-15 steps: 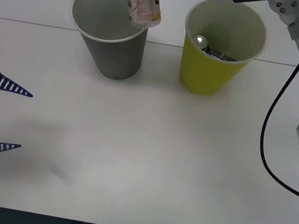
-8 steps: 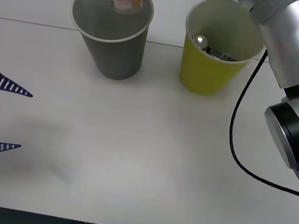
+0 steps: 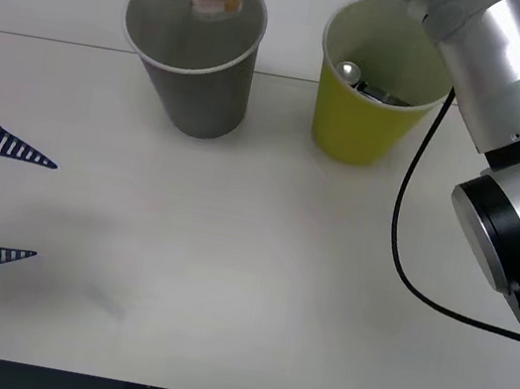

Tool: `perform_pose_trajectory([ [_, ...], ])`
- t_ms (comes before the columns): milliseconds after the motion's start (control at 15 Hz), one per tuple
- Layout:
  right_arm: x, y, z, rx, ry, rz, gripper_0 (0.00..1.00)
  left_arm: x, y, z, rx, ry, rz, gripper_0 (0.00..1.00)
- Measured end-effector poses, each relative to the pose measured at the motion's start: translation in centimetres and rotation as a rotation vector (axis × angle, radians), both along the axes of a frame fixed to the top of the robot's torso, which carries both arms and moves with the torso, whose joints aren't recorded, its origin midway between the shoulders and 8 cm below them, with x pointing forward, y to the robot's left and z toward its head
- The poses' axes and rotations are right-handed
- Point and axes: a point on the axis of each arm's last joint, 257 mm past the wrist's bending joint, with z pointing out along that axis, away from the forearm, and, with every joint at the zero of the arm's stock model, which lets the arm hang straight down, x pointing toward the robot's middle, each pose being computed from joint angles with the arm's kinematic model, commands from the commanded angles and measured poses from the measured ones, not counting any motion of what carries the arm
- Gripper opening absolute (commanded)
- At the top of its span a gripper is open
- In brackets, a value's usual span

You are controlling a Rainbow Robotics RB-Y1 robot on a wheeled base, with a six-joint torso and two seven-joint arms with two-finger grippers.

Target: Put the can into the green bin and the plastic bottle into the gray bin

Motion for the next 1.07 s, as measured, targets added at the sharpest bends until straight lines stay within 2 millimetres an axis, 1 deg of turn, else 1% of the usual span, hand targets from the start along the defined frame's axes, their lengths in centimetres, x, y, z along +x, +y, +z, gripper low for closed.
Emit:
perform_pose_trajectory([
  [333,-0.2,0.0,-0.4,-0.012,0.012,0.005,1.00,0.0,0.0,0.0,0.000,0.000,0.000,1.00],
  [467,-0.6,0.0,-0.6,-0.011,0.031,0.019,1.00,0.0,0.0,0.0,0.000,0.000,0.000,1.00],
  [600,-1.3,-0.4,-0.3,-0.028,0.038,0.040,1.00,0.0,0.0,0.0,0.000,0.000,0.000,1.00],
  [667,-1.8,-1.0,0.0,-0.047,0.042,0.053,1.00,0.0,0.0,0.0,0.000,0.000,0.000,1.00],
  [867,-4.3,-3.2,0.9,-0.083,0.078,0.114,1.00,0.0,0.0,0.0,0.000,0.000,0.000,1.00],
  [1067,-6.3,-6.0,0.4,-0.094,0.071,0.152,1.00,0.0,0.0,0.0,0.000,0.000,0.000,1.00],
])
